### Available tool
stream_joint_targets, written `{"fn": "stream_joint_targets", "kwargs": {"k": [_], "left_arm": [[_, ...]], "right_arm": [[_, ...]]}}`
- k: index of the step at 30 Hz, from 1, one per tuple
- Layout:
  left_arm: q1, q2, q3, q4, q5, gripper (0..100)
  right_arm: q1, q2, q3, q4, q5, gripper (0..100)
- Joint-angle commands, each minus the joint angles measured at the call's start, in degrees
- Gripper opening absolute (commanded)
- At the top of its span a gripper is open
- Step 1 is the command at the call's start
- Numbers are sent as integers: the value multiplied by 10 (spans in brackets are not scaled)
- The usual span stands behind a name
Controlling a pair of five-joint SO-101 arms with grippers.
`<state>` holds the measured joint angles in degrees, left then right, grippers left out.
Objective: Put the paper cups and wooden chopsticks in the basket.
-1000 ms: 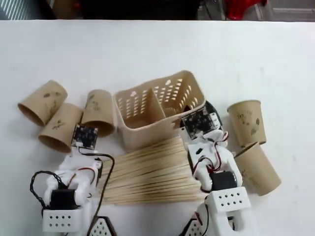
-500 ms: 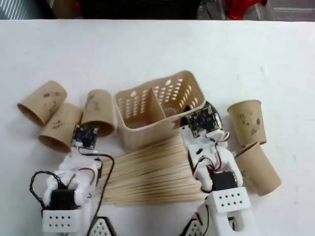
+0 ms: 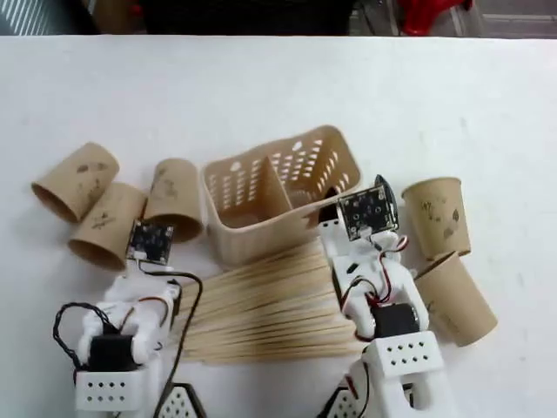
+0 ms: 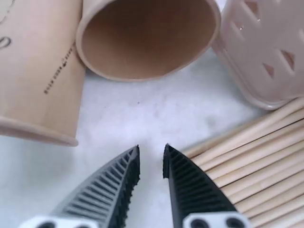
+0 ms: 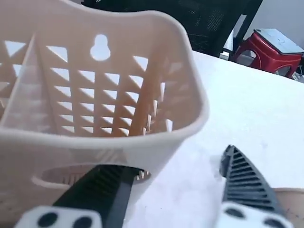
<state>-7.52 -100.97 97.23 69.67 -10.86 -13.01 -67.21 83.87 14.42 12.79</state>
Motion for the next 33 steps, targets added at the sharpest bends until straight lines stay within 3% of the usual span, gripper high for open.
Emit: {"fn": "stream_joint_targets", "kwargs": {"k": [1, 6, 15, 21, 26, 33], "left_arm": [[3, 0, -1, 2, -4, 103], [4, 0, -1, 2, -4, 103], [4, 0, -1, 2, -4, 103], [4, 0, -1, 2, -4, 103], [3, 0, -1, 2, -4, 103], [3, 0, -1, 2, -4, 103]], "right_arm": [[13, -24, -4, 14, 2, 267], [34, -57, -53, 93, -3, 265], [29, -49, -79, 111, -4, 265], [30, 46, -154, 162, -4, 265], [29, 150, -199, 150, -41, 265], [22, 177, -227, 134, -47, 268]]}}
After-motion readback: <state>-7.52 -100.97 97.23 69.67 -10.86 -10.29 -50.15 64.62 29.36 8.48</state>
